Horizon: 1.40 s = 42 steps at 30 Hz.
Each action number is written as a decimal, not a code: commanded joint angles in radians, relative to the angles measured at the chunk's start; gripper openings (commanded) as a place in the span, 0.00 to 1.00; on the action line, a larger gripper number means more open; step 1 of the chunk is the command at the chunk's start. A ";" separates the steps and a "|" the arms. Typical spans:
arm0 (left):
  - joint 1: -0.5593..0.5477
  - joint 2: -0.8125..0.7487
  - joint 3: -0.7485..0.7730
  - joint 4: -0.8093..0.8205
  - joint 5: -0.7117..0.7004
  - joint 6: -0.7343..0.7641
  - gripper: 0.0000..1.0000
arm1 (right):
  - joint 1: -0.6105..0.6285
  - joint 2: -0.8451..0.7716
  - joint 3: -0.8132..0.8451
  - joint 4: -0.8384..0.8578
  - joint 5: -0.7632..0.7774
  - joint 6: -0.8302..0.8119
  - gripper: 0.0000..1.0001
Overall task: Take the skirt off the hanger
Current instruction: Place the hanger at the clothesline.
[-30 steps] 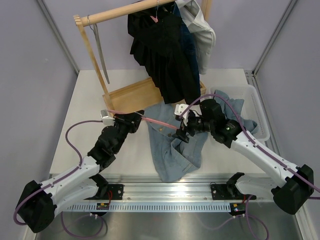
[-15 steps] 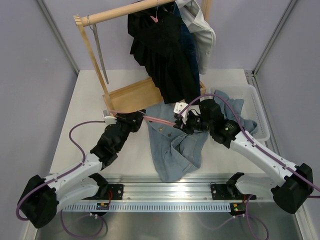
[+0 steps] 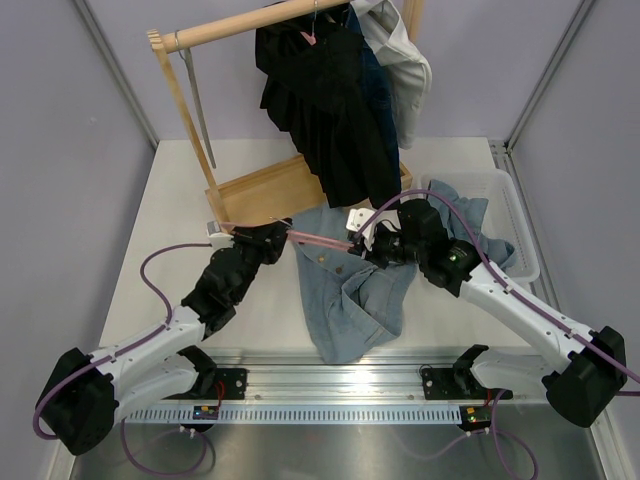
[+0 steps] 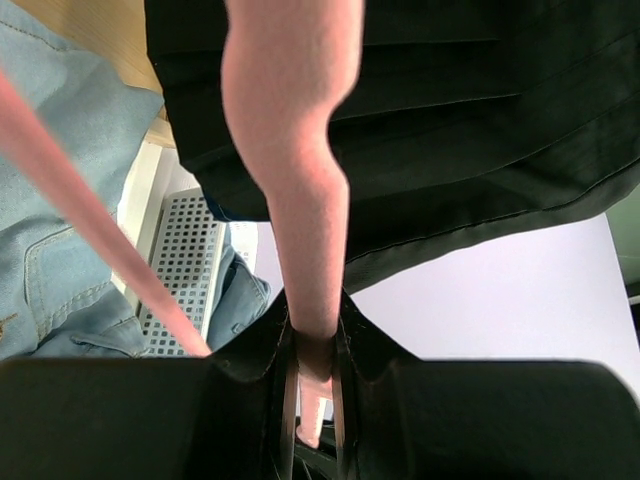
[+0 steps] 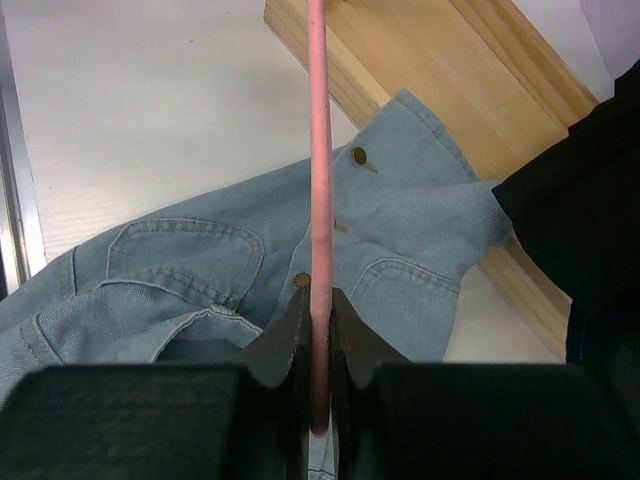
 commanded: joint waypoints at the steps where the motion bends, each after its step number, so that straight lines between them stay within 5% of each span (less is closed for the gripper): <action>1: 0.008 0.005 0.055 0.083 -0.013 -0.025 0.00 | 0.010 -0.015 0.002 -0.006 -0.015 -0.070 0.09; 3: 0.008 0.007 0.056 0.082 -0.010 -0.028 0.00 | 0.011 -0.018 0.011 -0.027 -0.028 -0.088 0.00; 7: 0.008 0.005 0.056 0.080 -0.007 -0.032 0.05 | 0.010 -0.034 0.035 -0.050 -0.032 -0.096 0.00; 12: 0.014 -0.007 0.060 0.071 0.018 -0.009 0.62 | 0.010 -0.050 0.062 -0.066 -0.023 -0.064 0.00; 18: 0.025 -0.070 0.060 0.005 0.024 0.092 0.86 | 0.006 -0.075 0.089 -0.084 0.040 0.022 0.00; 27: 0.032 -0.295 0.089 -0.297 -0.071 0.391 0.99 | -0.018 -0.071 0.176 -0.145 0.129 0.090 0.00; 42: 0.031 -0.611 0.171 -0.691 -0.036 1.141 0.99 | -0.033 0.142 0.507 -0.190 0.230 0.191 0.00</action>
